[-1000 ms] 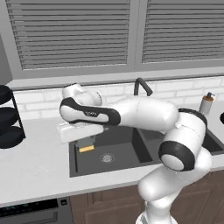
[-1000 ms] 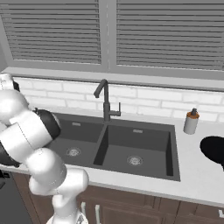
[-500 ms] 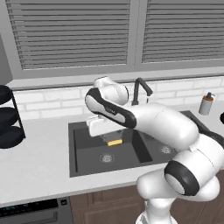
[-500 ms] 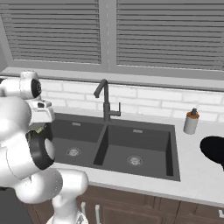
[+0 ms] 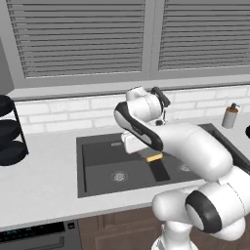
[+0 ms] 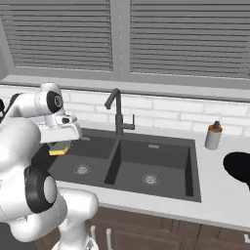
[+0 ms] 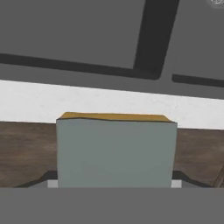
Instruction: Pick the pan and sponge and place them into the sink. Then turn on the water.
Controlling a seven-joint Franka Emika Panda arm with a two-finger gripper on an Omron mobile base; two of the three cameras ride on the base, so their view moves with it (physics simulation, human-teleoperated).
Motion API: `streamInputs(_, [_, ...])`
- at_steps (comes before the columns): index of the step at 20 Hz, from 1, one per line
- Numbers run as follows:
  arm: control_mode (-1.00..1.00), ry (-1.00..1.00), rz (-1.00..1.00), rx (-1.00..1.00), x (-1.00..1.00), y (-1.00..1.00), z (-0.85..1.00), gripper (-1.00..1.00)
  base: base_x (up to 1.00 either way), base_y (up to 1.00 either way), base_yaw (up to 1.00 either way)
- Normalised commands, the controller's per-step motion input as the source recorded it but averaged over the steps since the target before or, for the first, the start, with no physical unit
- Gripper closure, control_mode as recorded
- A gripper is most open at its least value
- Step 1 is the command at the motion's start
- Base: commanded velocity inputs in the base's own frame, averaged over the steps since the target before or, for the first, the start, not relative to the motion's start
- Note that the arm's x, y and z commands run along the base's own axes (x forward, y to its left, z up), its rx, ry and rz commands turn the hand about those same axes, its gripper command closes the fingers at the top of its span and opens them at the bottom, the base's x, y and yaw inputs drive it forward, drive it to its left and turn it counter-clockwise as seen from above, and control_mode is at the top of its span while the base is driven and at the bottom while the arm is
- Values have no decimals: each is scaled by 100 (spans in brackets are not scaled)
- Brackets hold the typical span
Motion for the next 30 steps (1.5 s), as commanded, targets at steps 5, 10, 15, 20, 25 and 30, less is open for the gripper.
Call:
streamInputs(5, [-100, 9, 0, 0, 0, -100, 0, 100, 0, 0, 0])
streamInputs(10, [-100, 4, -2, 0, 0, -100, 0, 100, 0, 0, 0])
streamInputs(15, [-100, 0, 0, 0, 0, -100, 0, 100, 0, 0, 0])
streamInputs(20, [-100, 3, 0, 0, 5, -100, 0, 100, 0, 0, 0])
streamInputs(25, [-100, 5, 0, 6, 44, -89, -12, 100, 0, 0, 0])
streamInputs(30, [-100, 0, 0, 11, 89, -79, -51, 100, 0, 0, 0])
